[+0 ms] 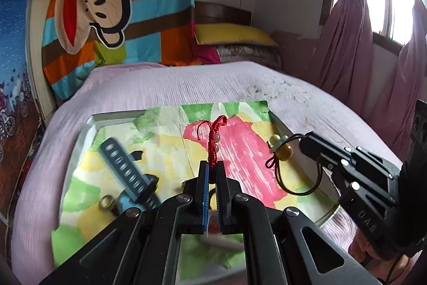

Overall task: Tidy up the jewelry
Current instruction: 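Carry the red bracelet and brown hair tie over the silver tray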

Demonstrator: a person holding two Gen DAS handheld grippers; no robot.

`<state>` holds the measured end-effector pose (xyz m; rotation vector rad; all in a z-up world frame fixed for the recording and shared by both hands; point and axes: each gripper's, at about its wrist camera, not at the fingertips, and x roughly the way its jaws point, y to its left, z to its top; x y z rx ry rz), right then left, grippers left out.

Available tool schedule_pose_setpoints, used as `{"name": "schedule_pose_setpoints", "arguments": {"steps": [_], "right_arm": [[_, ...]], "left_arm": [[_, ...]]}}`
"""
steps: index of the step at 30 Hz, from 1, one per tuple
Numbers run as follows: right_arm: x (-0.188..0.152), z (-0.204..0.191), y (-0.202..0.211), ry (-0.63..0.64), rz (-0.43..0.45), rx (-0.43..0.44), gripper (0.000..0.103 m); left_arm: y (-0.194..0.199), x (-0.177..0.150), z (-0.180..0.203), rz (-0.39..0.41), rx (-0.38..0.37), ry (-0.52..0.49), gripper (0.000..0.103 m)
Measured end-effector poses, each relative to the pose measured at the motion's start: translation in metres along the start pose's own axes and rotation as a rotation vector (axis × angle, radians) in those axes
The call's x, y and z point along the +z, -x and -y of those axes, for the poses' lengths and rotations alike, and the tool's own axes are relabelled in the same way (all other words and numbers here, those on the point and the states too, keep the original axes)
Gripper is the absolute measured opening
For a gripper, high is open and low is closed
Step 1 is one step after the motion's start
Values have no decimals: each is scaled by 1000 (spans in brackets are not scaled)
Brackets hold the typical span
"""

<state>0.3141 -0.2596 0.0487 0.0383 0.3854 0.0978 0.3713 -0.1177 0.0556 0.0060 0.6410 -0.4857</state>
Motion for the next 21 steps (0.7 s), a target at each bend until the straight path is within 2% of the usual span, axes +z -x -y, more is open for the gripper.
{"name": "schedule_pose_setpoints", "arguments": {"steps": [12,21], "right_arm": [[-33,24,-43,-107,-160,22,4],[-46,30,-55,-157,-210,35,4]], "left_arm": [[-47,-6,1,-188,17,-8,5],[-59,-13,5,-250,38,-26,5]]}}
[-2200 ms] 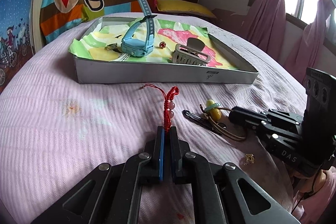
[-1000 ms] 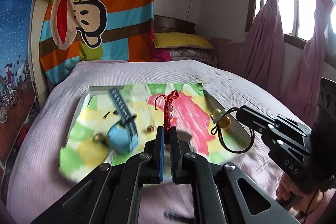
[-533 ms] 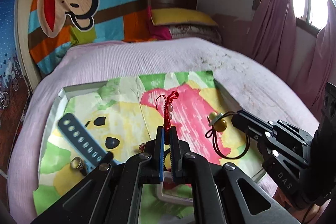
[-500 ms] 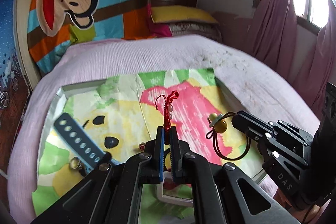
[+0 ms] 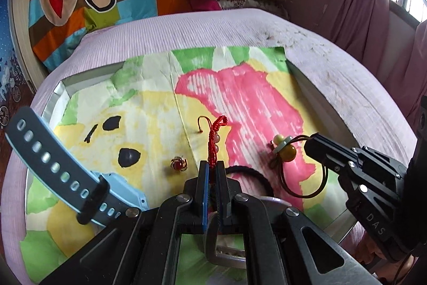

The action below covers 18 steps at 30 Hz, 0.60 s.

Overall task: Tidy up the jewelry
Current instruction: 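Carry the red bracelet and brown hair tie over the silver tray, then open both tools to drop the bracelet and hair tie into the tray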

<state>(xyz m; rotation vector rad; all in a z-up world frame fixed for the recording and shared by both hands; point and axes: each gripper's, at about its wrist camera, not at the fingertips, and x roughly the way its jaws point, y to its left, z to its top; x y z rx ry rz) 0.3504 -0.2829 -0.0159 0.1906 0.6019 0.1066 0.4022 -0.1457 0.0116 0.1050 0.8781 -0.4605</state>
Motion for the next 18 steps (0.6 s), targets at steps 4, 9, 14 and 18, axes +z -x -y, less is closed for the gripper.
{"name": "schedule_pose_setpoints", "arguments": {"steps": [4,9,14,18], "right_arm": [[-2,1,-4,-13,-24,-9,4],[-3,3,0,-15,-31,-15,5],[-4,1,7,-1,-20,-25,5],[-4,0,15,14,-6,-31,5]], "left_arm": [[-3,-1,-2,-2,1,8,5],[4,-7,-3,42,-15,21,5],[13,-13,-5,75,-7,29,7],[21,-16,-8,98,-13,48,14]]}}
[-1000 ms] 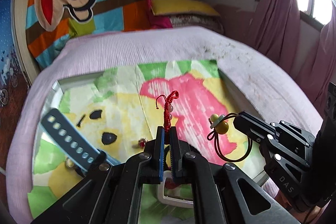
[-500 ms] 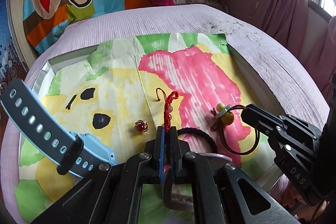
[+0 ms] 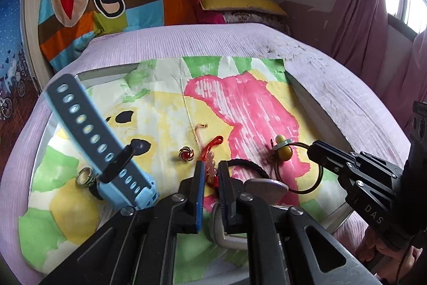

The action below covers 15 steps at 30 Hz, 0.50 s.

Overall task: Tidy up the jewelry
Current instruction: 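Open both tools to drop the bracelet and hair tie into the tray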

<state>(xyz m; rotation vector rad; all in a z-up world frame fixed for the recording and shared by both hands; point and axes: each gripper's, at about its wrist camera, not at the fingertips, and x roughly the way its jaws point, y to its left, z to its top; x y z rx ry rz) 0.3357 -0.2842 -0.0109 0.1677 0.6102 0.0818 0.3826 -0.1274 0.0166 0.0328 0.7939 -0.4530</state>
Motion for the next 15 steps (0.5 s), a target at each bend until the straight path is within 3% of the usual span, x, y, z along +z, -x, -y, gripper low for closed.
{"name": "schedule_pose_setpoints", "arguments": {"steps": [2,6,10,12,15], "right_arm": [[0,0,5,9,8,-4,9],[-1,-1,16,21,36,-10,32],[-2,-1,30,34,70,-19,35],[-3,-3,39,45,92,-26,45],[-5,-5,54,58,129,-33,53]], "left_arm": [[6,-1,0,18,0,3,19],[16,-4,0,51,4,6,24],[29,-10,0,94,9,13,30],[38,-14,0,125,16,18,41],[52,-20,-2,169,17,32,54]]}}
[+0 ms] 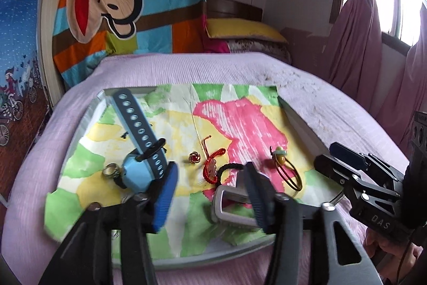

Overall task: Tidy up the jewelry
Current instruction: 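Open both tools to drop the bracelet and hair tie into the tray, then withdraw both tools from the tray toward the black hair pin and red earring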

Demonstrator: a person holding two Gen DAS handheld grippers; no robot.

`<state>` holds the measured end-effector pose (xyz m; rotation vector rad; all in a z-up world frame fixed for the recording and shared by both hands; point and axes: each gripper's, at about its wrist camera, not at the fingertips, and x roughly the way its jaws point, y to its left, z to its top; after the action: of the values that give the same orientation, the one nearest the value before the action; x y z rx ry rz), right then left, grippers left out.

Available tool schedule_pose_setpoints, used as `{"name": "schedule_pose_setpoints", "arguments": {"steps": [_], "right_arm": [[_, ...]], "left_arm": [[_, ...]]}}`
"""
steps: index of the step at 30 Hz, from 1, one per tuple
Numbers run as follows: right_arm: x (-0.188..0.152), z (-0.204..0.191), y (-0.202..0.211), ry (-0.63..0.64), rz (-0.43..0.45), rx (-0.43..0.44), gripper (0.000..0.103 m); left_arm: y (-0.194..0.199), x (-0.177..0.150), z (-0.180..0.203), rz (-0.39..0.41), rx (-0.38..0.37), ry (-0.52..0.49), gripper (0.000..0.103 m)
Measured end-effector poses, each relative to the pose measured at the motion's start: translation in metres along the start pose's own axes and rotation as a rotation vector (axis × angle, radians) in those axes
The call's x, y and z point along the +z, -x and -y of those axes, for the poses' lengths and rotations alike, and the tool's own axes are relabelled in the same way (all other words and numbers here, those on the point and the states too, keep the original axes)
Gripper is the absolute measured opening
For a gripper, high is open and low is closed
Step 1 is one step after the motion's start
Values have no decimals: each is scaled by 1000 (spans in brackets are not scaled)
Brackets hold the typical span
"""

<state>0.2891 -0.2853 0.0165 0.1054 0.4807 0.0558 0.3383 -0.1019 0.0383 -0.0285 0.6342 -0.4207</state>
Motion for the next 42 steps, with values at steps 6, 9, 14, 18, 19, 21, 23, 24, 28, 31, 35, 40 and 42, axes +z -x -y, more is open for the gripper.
{"name": "schedule_pose_setpoints", "arguments": {"steps": [6,9,14,18,19,21,23,24,28,31,35,40,42], "right_arm": [[0,-4,34,17,84,-10,83],[1,-7,50,22,127,-13,96],[0,-9,76,14,185,-10,102],[-4,-11,95,3,224,-4,102],[-5,-12,101,2,235,-5,102],[-7,-15,108,4,246,-1,102],[-9,-21,116,10,256,-1,102],[-10,-22,120,13,261,0,102],[-14,-31,136,25,279,2,102],[-19,-38,147,30,286,4,102],[-25,-44,156,36,284,10,102],[-36,-49,162,48,260,19,102],[-43,-51,161,54,241,25,102]], "left_arm": [[26,-9,-1,68,24,2,81],[41,-16,-2,112,37,11,95],[64,-24,-9,172,48,53,103],[82,-32,-12,213,74,49,103],[85,-34,-11,219,79,44,103],[94,-38,-11,236,89,30,103],[102,-41,-10,248,93,23,103],[106,-43,-10,253,93,18,103],[120,-50,-10,266,96,9,103],[131,-58,-11,278,101,4,103],[143,-68,-14,281,107,4,103],[149,-79,-18,266,112,0,103],[149,-85,-21,251,114,3,103]]}}
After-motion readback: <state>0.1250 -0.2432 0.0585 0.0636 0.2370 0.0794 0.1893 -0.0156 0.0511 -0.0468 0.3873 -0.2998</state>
